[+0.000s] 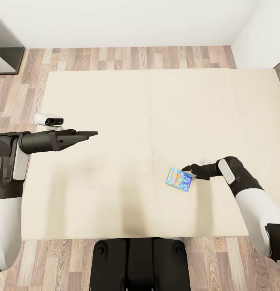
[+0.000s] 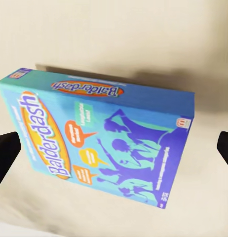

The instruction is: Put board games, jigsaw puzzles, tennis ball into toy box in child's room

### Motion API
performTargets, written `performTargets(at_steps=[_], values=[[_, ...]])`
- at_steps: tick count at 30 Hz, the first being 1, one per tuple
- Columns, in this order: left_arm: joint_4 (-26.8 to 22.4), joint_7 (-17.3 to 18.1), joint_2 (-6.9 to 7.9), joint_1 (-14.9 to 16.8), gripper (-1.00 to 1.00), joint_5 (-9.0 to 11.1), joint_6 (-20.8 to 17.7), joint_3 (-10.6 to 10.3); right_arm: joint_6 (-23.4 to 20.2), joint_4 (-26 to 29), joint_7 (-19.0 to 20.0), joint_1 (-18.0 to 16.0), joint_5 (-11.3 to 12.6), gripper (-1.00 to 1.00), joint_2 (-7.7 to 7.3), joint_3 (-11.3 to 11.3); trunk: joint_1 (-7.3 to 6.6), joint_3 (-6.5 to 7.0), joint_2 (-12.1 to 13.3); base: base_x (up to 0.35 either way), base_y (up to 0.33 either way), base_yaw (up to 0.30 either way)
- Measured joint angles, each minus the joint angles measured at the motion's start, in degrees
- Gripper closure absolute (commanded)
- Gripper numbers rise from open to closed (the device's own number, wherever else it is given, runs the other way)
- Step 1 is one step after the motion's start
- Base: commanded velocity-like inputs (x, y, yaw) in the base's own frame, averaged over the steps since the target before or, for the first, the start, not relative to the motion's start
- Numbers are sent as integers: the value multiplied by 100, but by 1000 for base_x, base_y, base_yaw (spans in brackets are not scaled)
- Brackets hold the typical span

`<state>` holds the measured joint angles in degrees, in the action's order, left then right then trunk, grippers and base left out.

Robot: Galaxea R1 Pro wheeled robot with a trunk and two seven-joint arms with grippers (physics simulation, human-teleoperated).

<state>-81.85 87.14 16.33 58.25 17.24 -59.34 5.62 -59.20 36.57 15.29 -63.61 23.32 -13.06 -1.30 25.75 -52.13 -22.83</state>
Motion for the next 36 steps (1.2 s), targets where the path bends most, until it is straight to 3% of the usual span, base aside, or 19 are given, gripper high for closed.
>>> performTargets(at_steps=[17, 20, 23, 36], values=[[-4, -5, 0, 0, -100, -3, 0, 1, 384, -10, -49, 0, 7, -100, 104, -3, 0, 0, 0, 0, 0, 0], [-6, -5, 1, -1, -100, -1, -1, 2, 412, -13, -138, -3, -68, -100, 189, -6, -2, 0, -3, 0, 0, 0], [-3, -5, 0, 0, -100, -2, 0, -4, 420, -12, -304, 0, 11, -100, 329, -7, 0, 0, 0, 0, 0, 0], [-3, -5, 0, 0, -100, -1, 0, -3, 508, -19, -418, 0, 14, -100, 482, -5, 0, 0, 0, 0, 0, 0]])
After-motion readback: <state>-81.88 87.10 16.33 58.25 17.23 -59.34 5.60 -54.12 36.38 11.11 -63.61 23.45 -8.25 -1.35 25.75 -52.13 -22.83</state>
